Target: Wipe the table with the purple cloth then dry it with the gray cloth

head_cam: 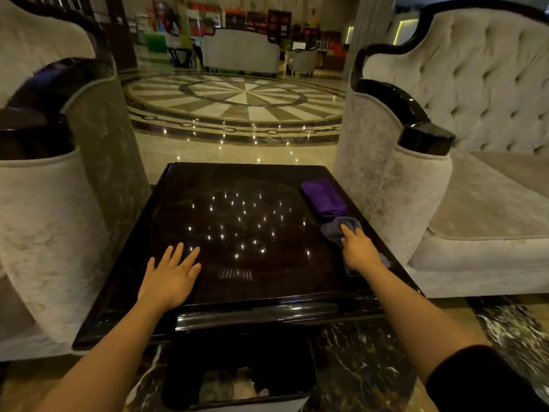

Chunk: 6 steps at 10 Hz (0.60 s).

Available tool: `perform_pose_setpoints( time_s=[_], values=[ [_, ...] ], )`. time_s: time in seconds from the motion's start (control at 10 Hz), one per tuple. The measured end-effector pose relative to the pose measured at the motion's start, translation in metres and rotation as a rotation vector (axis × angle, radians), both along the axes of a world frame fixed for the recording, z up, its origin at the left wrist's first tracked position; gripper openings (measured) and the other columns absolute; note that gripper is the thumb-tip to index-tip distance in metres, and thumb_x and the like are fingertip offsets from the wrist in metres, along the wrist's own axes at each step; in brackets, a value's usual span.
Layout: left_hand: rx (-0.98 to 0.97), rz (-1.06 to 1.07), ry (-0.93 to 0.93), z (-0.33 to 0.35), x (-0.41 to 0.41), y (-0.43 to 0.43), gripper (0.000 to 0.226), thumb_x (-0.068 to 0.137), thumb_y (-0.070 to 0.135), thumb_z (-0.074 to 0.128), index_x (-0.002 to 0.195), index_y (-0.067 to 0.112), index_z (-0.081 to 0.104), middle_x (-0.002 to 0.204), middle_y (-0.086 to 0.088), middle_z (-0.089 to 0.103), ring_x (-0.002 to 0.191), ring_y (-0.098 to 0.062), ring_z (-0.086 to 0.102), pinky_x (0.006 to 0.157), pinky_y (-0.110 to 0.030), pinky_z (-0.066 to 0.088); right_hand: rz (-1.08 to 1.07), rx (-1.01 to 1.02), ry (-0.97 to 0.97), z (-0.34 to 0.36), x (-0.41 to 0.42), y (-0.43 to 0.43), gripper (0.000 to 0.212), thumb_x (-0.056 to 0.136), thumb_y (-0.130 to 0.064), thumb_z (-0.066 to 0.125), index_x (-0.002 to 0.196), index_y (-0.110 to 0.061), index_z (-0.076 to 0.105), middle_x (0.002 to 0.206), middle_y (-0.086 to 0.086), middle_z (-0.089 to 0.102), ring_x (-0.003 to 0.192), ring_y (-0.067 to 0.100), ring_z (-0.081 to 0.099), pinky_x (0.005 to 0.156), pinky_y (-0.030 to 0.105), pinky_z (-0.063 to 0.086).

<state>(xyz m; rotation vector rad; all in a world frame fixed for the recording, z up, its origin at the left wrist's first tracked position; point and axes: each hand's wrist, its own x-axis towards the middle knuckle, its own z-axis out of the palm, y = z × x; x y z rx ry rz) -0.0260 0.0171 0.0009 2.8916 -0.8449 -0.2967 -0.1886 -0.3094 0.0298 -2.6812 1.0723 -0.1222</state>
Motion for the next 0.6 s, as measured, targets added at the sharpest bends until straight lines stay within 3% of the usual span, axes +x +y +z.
perform_pose_setpoints(
  time_s=[0.1,0.3,0.6],
  values=[
    [-0.003,-0.002,0.003,0.001,0.0,0.0,0.051,0.096,0.044,0.013,0.144,0.033,-0.001,0.157,-0.003,-0.006,0.144,-0.021,-0.008,0.116,-0.047,0.0,0.007,-0.016,0.071,-0.003,0.001,-0.001,0.047,0.098,-0.023,0.028,0.143,-0.016,0.016,0.147,0.025,0.026,0.131,0.04,0.032,0.104,0.044,0.032],
    [-0.011,0.008,0.01,0.003,-0.002,-0.001,0.051,0.095,0.045,0.013,0.144,0.033,0.001,0.157,-0.003,-0.004,0.144,-0.021,-0.007,0.116,-0.047,0.001,-0.002,-0.005,0.186,-0.003,0.0,0.008,0.056,0.095,-0.047,0.02,0.144,-0.03,-0.002,0.155,0.016,-0.01,0.143,0.032,-0.005,0.114,0.052,0.003],
    [0.068,-0.006,0.007,0.014,0.006,-0.009,0.052,0.094,0.047,0.021,0.144,0.035,0.01,0.157,-0.005,0.007,0.144,-0.026,0.005,0.115,-0.051,0.011,0.185,-0.033,0.035,0.006,0.01,0.063,0.056,0.094,-0.05,0.019,0.143,-0.034,-0.002,0.157,0.006,-0.005,0.144,0.025,-0.007,0.115,0.049,0.0]
  ],
)
